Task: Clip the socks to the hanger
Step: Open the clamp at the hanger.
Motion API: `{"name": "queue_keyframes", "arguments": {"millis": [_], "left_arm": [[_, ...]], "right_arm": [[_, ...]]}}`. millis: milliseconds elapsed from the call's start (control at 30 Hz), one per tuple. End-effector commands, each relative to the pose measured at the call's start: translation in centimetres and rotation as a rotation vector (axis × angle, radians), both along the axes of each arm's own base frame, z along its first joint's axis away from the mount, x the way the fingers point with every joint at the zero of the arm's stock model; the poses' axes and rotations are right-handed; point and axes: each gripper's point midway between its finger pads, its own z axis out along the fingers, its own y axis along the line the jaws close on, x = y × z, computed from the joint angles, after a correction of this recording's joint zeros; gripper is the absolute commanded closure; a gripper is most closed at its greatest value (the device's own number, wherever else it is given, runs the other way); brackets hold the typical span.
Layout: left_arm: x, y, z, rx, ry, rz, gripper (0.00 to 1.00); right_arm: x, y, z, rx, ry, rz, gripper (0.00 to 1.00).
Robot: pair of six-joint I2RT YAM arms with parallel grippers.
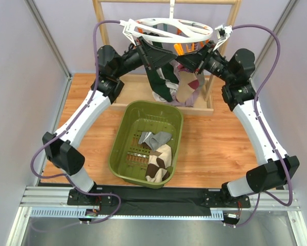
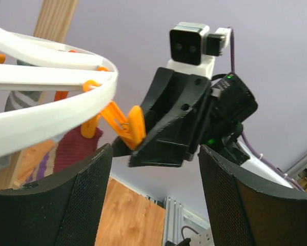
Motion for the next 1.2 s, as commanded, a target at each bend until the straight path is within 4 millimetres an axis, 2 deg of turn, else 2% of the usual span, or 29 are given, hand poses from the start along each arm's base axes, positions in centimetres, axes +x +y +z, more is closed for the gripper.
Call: {"name": "queue_keyframes", "arguments": {"millis": [0, 200, 400, 567, 633, 767, 800, 833, 867, 900, 967, 1167], "left_arm": [[0.2, -0.4, 1.4, -0.058, -0.068, -0.019, 0.25], [1.8, -1.0, 0.3, -0.055, -0.017, 0.021, 0.25], [2.3, -1.6, 1.4, -0.132, -0.025, -0.008, 0.23], [3.1, -2.2, 1.0, -0.115, 0.012, -0.005, 0.23], [3.4, -2.3, 0.5, -0.089, 0.042, 0.012, 0.23], [2.7, -2.7, -0.6, -0.042, 0.081, 0.069, 0.22], [3.4, -2.5, -2.1, -0.043, 0.102, 0.130, 0.21], [2.3, -1.8, -0.9, -0.069, 0.070, 0.152, 0.19], [2.0, -1.6, -0.8, -0.083, 0.060, 0.165, 0.19], [2.3, -1.3, -1.2, -0.105, 0.063, 0.193, 0.19], [2.0, -0.8, -0.7, -0.127, 0.050, 0.206, 0.19], [2.0, -1.1, 0.0, -0.175, 0.011, 0.186, 0.20]], "right_arm": [[-1.7, 0.3, 0.2, 0.026, 0.101, 0.118, 1.00], [-1.5, 0.0, 0.4, 0.037, 0.119, 0.146, 1.00], [-1.4, 0.2, 0.1, 0.052, 0.137, 0.165, 1.00], [-1.4, 0.2, 0.4, 0.063, 0.130, 0.166, 1.00], [-1.4, 0.1, 0.5, 0.066, 0.127, 0.162, 1.00], [-1.2, 0.1, 0.8, 0.078, 0.125, 0.155, 1.00], [-1.2, 0.0, 0.9, 0.080, 0.122, 0.155, 1.00], [-1.1, 0.0, 0.9, 0.082, 0.123, 0.149, 1.00], [-1.0, 0.0, 0.8, 0.084, 0.127, 0.150, 1.00], [-0.9, 0.1, 0.7, 0.085, 0.129, 0.150, 1.00], [-0.8, 0.1, 0.6, 0.089, 0.133, 0.151, 1.00], [-0.8, 0.1, 0.6, 0.087, 0.132, 0.156, 1.00]]}}
